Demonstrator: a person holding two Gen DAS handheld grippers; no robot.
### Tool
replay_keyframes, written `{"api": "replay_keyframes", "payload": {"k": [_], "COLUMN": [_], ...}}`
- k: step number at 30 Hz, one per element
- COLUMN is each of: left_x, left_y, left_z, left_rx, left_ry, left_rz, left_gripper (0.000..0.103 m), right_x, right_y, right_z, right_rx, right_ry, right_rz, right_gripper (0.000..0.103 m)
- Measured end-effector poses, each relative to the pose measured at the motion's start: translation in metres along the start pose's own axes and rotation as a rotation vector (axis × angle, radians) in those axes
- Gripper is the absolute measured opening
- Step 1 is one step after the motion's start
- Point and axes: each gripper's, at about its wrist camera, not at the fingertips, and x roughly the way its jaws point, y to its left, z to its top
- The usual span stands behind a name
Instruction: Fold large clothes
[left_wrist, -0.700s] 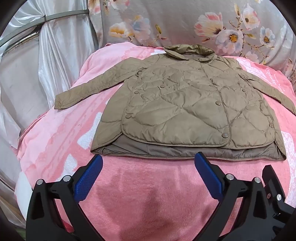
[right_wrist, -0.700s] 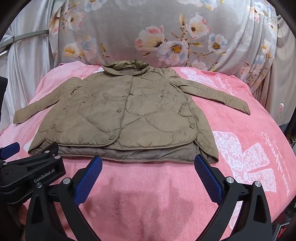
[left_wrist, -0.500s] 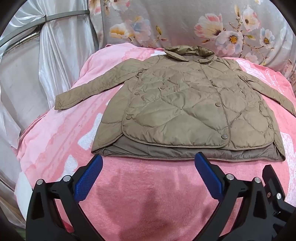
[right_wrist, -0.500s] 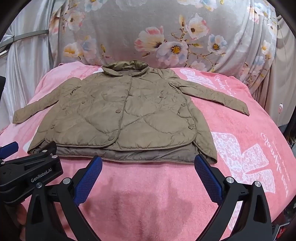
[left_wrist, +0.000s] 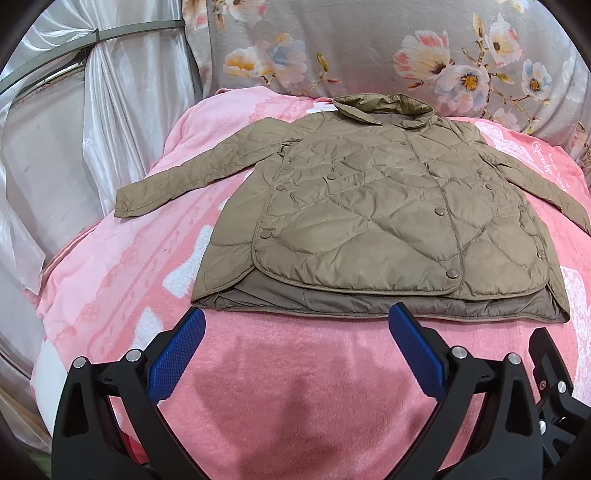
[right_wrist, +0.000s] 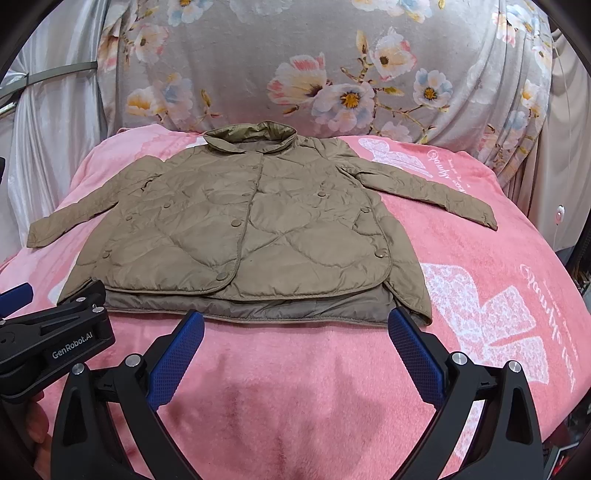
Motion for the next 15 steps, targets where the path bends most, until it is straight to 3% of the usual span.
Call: {"api": "replay_keyframes", "payload": {"k": [15], "left_x": [-0.0033], "left_y": [0.0009], "left_z": [-0.0015], "left_rx": [-0.003], "left_ry": [-0.004], "left_rz": [0.002], "left_gripper": [0.097], "right_x": [-0.0012], "right_y": [0.0019], "right_z": [-0.0002], "right_rx": [0.003], "right_ry": [-0.002], "right_rz": [0.001], "right_gripper": [0.098]}}
